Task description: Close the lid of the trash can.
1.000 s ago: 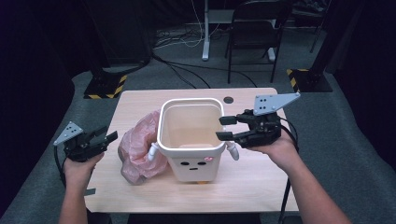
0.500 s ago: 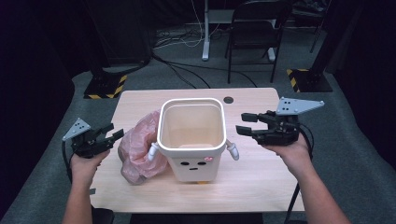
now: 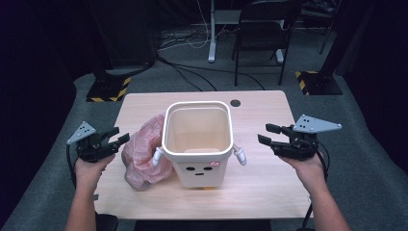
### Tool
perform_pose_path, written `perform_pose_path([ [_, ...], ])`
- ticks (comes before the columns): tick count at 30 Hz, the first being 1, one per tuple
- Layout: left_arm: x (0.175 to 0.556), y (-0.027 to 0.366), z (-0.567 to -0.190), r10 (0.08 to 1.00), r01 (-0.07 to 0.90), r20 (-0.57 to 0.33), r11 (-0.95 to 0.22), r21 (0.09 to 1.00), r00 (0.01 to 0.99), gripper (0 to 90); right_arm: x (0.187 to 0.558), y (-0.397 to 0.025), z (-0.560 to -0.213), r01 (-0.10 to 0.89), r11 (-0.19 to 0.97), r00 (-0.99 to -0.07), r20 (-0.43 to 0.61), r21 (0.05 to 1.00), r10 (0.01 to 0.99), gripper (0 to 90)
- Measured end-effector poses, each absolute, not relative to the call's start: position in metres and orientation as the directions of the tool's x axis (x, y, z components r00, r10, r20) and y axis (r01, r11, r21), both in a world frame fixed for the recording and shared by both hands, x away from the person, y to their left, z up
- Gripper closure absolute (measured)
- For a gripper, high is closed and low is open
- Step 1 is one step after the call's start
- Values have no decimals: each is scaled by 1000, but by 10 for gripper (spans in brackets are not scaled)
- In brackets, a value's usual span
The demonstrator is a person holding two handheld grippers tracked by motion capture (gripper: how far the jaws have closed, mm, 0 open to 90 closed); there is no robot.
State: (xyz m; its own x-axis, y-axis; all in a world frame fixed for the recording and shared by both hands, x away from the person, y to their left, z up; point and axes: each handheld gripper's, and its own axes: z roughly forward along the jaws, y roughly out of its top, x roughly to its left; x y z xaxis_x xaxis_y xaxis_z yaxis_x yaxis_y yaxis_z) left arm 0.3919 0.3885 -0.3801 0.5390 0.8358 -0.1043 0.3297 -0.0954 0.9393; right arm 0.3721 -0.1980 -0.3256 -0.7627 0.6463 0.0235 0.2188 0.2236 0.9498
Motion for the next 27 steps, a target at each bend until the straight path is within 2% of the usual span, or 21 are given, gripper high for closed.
perform_pose_path([
  [19, 397, 397, -395, 852, 375, -137, -73, 924, 505, 421, 372, -208, -386, 289, 266, -668, -5, 920, 744, 470],
  [27, 400, 403, -403, 862, 398, -159, -53, 916, 480, 421, 369, -215, -413, 333, 239, -623, 22, 912, 782, 470],
])
